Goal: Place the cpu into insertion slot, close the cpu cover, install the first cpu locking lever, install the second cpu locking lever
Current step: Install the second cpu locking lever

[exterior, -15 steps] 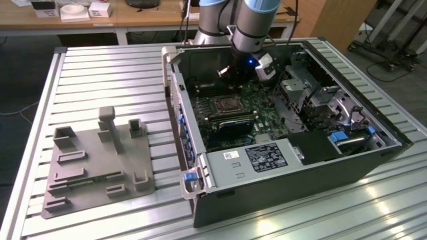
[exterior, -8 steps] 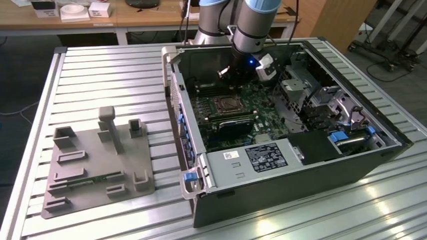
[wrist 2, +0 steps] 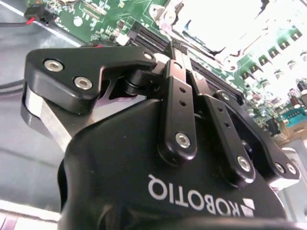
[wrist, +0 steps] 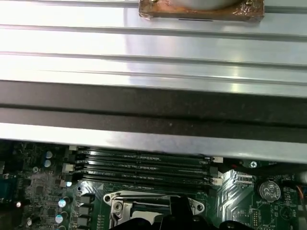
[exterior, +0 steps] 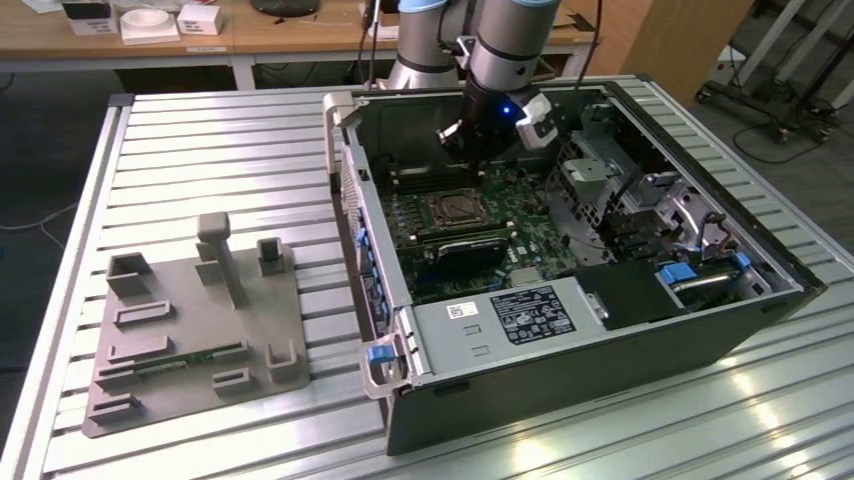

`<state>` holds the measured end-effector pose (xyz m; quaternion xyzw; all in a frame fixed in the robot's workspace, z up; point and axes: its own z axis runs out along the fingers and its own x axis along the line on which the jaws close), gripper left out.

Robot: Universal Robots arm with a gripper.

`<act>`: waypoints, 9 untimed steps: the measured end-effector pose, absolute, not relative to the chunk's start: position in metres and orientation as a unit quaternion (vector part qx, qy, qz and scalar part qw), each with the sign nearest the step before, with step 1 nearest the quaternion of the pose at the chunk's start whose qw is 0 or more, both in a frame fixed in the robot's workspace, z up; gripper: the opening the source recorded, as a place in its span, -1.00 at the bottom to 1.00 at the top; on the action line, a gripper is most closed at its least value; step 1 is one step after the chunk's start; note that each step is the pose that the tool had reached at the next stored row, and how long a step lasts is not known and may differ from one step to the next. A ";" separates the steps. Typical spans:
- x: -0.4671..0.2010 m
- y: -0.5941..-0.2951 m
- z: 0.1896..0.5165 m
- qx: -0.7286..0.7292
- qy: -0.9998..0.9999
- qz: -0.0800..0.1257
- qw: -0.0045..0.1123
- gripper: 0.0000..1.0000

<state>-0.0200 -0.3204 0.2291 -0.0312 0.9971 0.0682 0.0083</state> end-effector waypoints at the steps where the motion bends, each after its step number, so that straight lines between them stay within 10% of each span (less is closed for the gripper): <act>1: -0.020 -0.321 0.231 -0.031 0.997 0.068 0.008 -0.79; 9: -0.020 -0.331 0.232 -0.031 0.997 0.068 0.008 -0.79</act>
